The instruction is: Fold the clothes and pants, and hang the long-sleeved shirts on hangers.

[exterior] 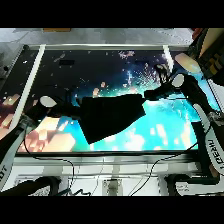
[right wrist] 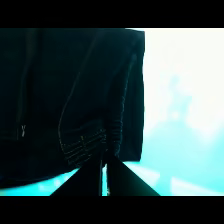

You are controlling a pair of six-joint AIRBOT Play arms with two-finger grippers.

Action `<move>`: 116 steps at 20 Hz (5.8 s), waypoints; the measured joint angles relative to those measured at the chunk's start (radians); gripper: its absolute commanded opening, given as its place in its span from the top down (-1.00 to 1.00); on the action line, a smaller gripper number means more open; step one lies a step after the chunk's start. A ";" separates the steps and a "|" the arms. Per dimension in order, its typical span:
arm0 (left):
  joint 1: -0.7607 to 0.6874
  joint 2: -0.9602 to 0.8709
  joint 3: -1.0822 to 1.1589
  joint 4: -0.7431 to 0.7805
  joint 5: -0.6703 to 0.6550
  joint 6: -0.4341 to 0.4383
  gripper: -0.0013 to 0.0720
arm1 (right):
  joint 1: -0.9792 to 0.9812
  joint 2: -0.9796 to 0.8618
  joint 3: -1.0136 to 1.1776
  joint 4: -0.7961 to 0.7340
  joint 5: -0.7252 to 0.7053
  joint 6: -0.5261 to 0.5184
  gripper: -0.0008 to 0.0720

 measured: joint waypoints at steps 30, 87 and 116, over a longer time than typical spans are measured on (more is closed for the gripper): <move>0.235 0.098 0.155 0.326 -0.240 -0.089 -0.79 | -0.193 -0.316 0.078 0.331 0.187 -0.310 -0.92; 0.253 0.283 0.158 0.345 0.167 -0.007 0.95 | -0.103 -0.052 0.256 0.446 0.299 -0.051 0.89; 0.253 0.319 0.158 0.348 0.203 -0.007 0.95 | -1.297 0.600 0.564 -0.283 0.548 0.274 0.27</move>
